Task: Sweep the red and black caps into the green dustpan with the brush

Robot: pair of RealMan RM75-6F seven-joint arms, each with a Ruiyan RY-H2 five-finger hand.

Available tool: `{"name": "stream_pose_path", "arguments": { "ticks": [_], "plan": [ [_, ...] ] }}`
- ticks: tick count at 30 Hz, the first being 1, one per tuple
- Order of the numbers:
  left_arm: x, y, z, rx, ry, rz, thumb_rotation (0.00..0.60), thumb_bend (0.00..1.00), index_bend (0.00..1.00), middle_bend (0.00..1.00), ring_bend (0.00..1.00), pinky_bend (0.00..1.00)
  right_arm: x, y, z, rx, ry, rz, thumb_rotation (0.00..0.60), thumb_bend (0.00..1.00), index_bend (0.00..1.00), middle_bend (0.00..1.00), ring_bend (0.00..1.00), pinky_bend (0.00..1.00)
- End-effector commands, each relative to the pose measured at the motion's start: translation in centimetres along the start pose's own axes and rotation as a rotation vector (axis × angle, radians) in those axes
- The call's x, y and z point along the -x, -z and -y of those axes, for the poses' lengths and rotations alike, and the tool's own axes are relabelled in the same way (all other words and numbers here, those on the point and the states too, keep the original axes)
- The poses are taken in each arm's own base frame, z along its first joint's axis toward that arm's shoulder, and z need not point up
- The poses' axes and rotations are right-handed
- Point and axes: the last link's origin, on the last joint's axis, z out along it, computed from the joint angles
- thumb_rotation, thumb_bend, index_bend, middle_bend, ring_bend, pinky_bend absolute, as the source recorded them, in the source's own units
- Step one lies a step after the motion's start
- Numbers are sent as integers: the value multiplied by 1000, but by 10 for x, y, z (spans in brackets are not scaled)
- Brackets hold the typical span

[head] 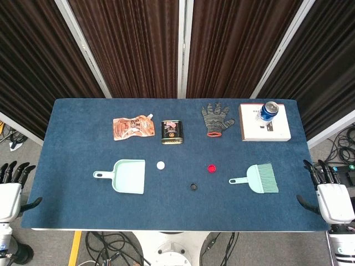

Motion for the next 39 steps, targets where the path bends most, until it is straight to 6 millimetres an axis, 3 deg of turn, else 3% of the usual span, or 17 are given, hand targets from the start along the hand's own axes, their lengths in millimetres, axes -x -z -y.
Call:
{"name": "stream_pose_path", "arguments": {
  "ticks": [1,9,13,17,25,33,39],
  "plan": [
    [0,-1,0,2,-3,6,600,70,175,130,34,37,1,0,0,-1,-1,3,600,118,84,221,35,129],
    [-1,-6,-3,16,-7,5,600,71,175,130,34,37,5,-5,3,-21,-11,23,600,122,98,247,35,131],
    [0,-8,-2,20,-13,15,600,70,175,130,34,37,12,-23,16,-102,33,81,600,128,133,296,59,149],
    [0,-9,-3,34,-12,7,600,70,175,130,34,37,23,-50,34,-201,200,114,600,118,246,374,97,174],
    [3,-7,1,36,-4,10,600,71,175,130,34,37,67,-84,74,-315,419,200,600,40,332,425,133,180],
    [9,-9,4,35,11,25,600,70,175,130,34,37,112,-97,92,-357,525,268,600,40,389,421,133,180],
    [11,-9,6,33,20,28,600,71,175,130,34,37,132,-104,98,-363,525,285,600,76,404,420,133,180]
  ]
}}
